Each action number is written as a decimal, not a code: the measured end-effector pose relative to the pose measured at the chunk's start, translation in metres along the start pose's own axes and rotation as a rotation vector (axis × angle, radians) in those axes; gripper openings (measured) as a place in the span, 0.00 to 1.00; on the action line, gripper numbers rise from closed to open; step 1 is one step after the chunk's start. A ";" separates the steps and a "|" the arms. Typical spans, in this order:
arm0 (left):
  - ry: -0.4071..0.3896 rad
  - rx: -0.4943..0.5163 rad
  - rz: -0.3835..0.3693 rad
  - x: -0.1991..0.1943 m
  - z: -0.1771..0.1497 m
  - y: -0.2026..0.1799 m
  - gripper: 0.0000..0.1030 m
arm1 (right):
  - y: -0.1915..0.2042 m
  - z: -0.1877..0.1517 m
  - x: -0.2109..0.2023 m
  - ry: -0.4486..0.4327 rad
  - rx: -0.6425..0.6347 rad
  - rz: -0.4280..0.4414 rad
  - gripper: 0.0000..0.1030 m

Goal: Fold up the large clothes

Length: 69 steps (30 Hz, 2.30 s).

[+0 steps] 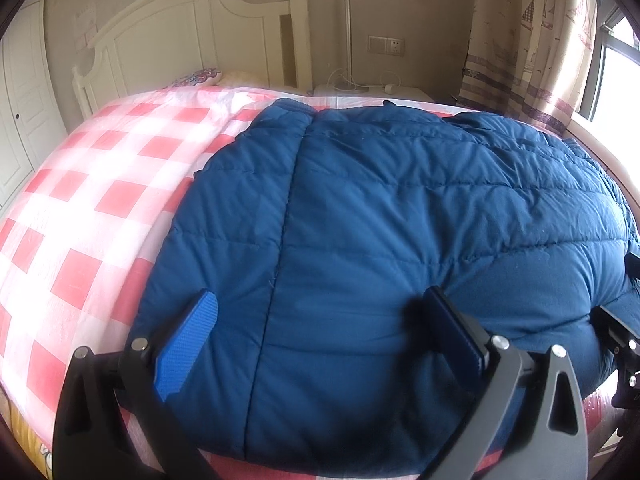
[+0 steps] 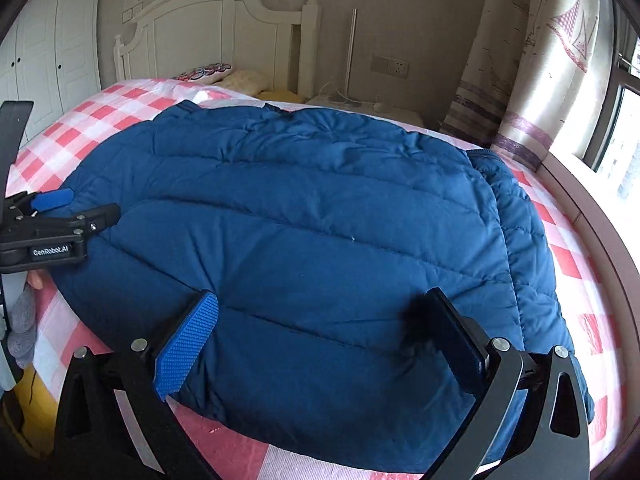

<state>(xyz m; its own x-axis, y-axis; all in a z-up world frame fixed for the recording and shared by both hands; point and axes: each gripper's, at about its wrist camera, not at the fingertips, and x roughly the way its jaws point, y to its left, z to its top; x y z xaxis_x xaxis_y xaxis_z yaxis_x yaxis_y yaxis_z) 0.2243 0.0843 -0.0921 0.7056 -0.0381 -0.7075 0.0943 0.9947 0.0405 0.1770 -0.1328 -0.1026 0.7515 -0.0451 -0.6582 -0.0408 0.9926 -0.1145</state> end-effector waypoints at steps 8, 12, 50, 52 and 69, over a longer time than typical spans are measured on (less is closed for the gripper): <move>-0.067 -0.015 0.003 -0.028 -0.024 0.019 0.99 | -0.050 -0.002 -0.026 -0.009 0.095 -0.051 0.95; -0.071 -0.003 -0.011 -0.031 -0.041 0.028 0.99 | -0.095 -0.028 -0.022 0.035 0.187 -0.070 0.95; -0.021 0.137 -0.140 -0.026 -0.032 -0.067 0.99 | -0.154 -0.114 -0.073 0.021 0.605 0.248 0.95; -0.020 0.130 -0.150 -0.026 -0.032 -0.065 0.99 | -0.147 -0.104 -0.060 0.010 0.613 0.258 0.96; 0.018 0.076 -0.223 -0.035 -0.026 -0.058 0.98 | -0.162 -0.087 -0.006 -0.160 1.036 0.507 0.31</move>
<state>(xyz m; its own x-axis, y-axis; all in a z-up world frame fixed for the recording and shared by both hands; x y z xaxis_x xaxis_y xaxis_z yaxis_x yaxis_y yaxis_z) 0.1756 0.0303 -0.0877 0.6486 -0.2538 -0.7176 0.2998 0.9518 -0.0656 0.1212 -0.3030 -0.1450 0.8808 0.3246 -0.3447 0.1419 0.5136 0.8462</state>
